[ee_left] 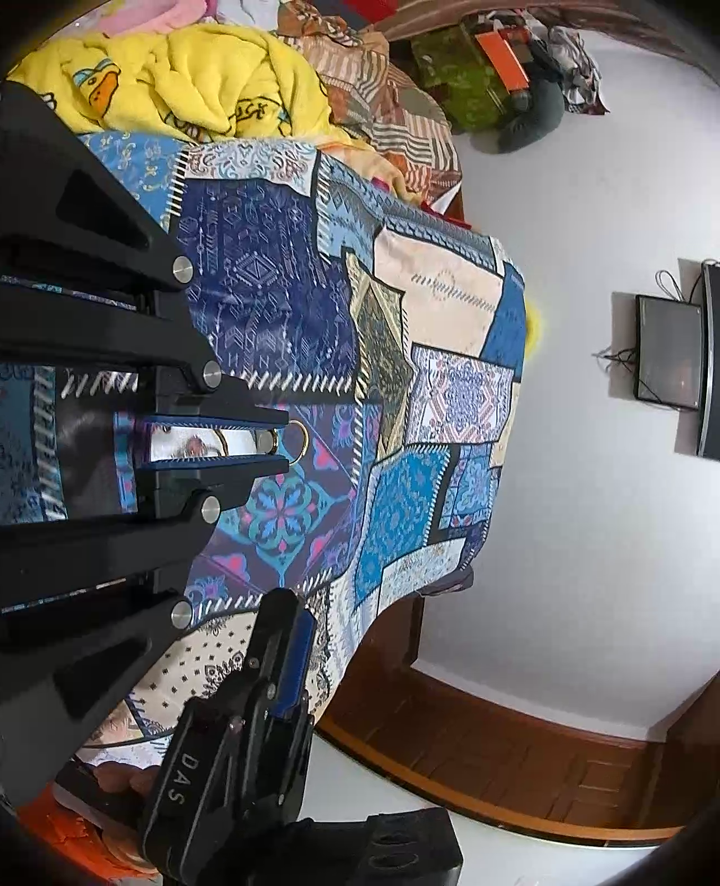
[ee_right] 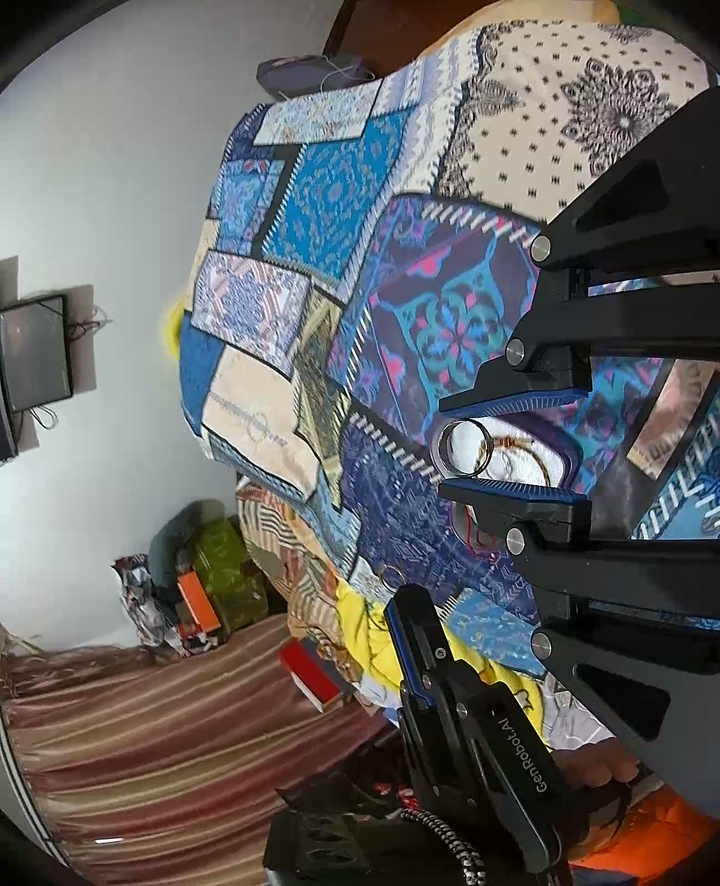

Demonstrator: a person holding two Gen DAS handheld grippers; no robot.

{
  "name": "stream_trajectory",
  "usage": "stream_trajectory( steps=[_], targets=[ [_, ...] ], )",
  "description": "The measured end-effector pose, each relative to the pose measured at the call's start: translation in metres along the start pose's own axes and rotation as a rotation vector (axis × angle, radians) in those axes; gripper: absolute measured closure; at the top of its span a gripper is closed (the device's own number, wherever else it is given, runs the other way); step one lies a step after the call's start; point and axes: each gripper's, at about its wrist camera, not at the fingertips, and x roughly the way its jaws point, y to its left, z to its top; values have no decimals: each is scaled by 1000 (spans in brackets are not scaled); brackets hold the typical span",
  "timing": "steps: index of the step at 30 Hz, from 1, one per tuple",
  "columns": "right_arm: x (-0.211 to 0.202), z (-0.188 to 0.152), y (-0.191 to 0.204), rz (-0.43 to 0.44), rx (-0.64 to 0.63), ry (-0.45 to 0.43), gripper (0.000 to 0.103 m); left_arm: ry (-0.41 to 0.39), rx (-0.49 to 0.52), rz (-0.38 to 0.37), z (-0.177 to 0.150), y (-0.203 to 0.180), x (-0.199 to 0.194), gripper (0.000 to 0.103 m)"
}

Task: Organize jewelry
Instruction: 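Carry the left tool's ring over the heart tin while the right tool carries its ring there, then open the left tool over the tin while the right tool opens, dropping both rings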

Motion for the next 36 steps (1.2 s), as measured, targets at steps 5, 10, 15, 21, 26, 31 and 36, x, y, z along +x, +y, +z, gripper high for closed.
stream_trajectory(
  steps=[5, 10, 15, 21, 26, 31, 36],
  targets=[
    [19, -9, 5, 9, -9, 56, 83, 42, -17, -13, -11, 8, 12, 96],
    [39, -19, 3, 15, -8, 132, 83, 103, -34, -39, -26, 10, 32, 96],
    [47, -25, 7, 15, -33, 167, 83, 141, -31, -44, -34, 10, 46, 96],
    [54, -28, 11, 21, -51, 184, 83, 162, -35, -43, -39, 15, 54, 96],
    [60, -29, 13, 22, -61, 189, 83, 167, -49, -40, -39, 20, 57, 96],
    [57, -28, 17, 18, -83, 189, 82, 167, -60, -37, -38, 24, 55, 96],
    [43, -23, 20, 3, -76, 159, 76, 155, -58, -26, -34, 23, 46, 96]
  ],
)
